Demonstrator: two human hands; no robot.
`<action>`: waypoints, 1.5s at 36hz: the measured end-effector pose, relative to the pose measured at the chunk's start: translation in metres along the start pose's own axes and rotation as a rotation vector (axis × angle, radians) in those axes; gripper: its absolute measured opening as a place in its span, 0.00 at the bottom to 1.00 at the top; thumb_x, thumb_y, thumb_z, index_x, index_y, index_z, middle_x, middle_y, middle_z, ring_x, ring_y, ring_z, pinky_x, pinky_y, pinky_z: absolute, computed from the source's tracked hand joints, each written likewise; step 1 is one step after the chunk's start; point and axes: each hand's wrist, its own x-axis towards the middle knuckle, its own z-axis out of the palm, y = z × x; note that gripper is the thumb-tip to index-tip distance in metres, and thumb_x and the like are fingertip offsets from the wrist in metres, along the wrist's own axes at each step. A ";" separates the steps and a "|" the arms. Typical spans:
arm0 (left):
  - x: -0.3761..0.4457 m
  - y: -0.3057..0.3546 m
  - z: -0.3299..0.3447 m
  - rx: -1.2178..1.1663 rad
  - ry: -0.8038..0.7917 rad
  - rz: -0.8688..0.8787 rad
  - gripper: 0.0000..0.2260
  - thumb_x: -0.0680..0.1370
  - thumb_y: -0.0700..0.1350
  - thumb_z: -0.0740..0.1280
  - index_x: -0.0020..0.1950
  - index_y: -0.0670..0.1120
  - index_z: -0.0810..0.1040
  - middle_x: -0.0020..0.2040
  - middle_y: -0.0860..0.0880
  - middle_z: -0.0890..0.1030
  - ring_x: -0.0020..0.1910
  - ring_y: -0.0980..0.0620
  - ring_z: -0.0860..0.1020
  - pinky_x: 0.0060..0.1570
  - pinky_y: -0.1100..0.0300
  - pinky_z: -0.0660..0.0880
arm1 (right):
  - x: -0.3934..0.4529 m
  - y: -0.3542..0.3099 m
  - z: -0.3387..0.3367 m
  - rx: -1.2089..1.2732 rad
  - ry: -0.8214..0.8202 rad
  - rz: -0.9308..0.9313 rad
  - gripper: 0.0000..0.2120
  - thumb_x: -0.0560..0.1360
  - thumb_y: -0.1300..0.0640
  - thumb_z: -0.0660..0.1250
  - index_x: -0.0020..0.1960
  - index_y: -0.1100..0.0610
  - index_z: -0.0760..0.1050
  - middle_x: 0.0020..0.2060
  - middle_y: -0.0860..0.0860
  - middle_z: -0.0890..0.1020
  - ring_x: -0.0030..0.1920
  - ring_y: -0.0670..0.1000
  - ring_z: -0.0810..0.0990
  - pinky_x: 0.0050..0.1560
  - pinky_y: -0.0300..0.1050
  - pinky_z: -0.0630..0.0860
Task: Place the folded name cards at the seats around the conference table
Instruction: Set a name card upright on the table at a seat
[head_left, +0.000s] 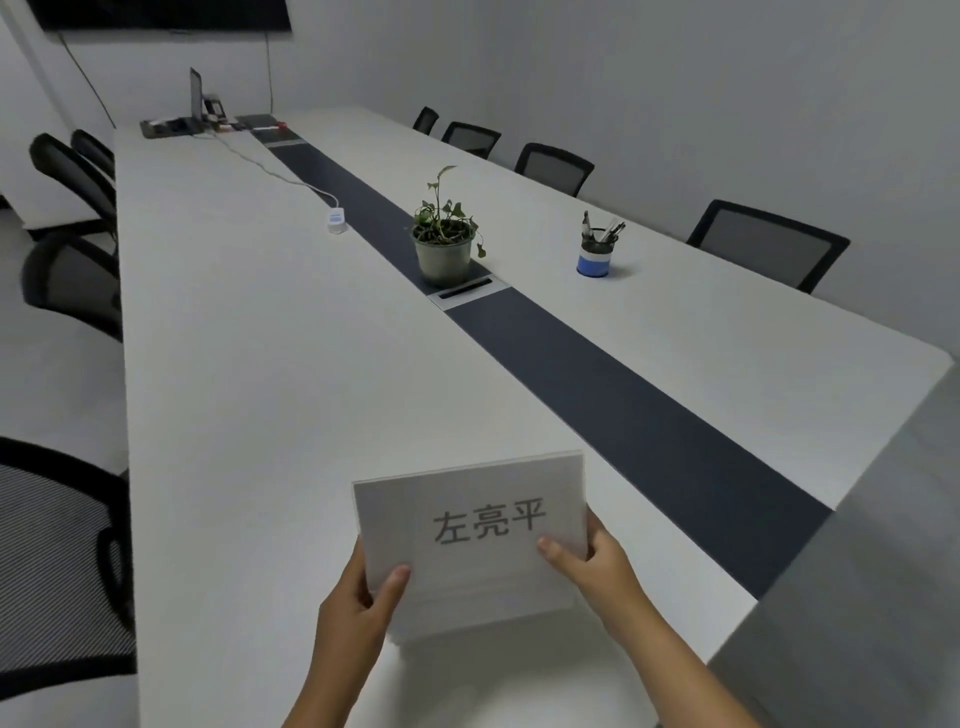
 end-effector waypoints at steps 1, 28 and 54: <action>-0.001 -0.002 0.000 -0.016 0.011 -0.007 0.17 0.74 0.45 0.66 0.61 0.56 0.71 0.42 0.61 0.82 0.43 0.62 0.79 0.37 0.66 0.73 | -0.001 0.000 -0.001 0.007 -0.004 -0.008 0.26 0.62 0.49 0.70 0.59 0.46 0.70 0.52 0.46 0.80 0.50 0.46 0.80 0.44 0.38 0.79; 0.051 0.101 0.261 -0.199 0.402 -0.045 0.17 0.73 0.39 0.65 0.60 0.54 0.71 0.48 0.56 0.79 0.46 0.56 0.78 0.36 0.75 0.74 | 0.174 -0.037 -0.234 0.064 -0.300 -0.053 0.21 0.60 0.52 0.70 0.51 0.43 0.72 0.48 0.47 0.80 0.49 0.48 0.79 0.39 0.37 0.79; 0.222 0.169 0.414 -0.139 0.309 -0.051 0.23 0.73 0.45 0.67 0.67 0.53 0.67 0.55 0.52 0.80 0.52 0.57 0.78 0.55 0.53 0.77 | 0.374 -0.058 -0.365 -0.002 -0.230 -0.114 0.18 0.70 0.65 0.66 0.57 0.52 0.70 0.48 0.47 0.80 0.49 0.46 0.78 0.40 0.31 0.78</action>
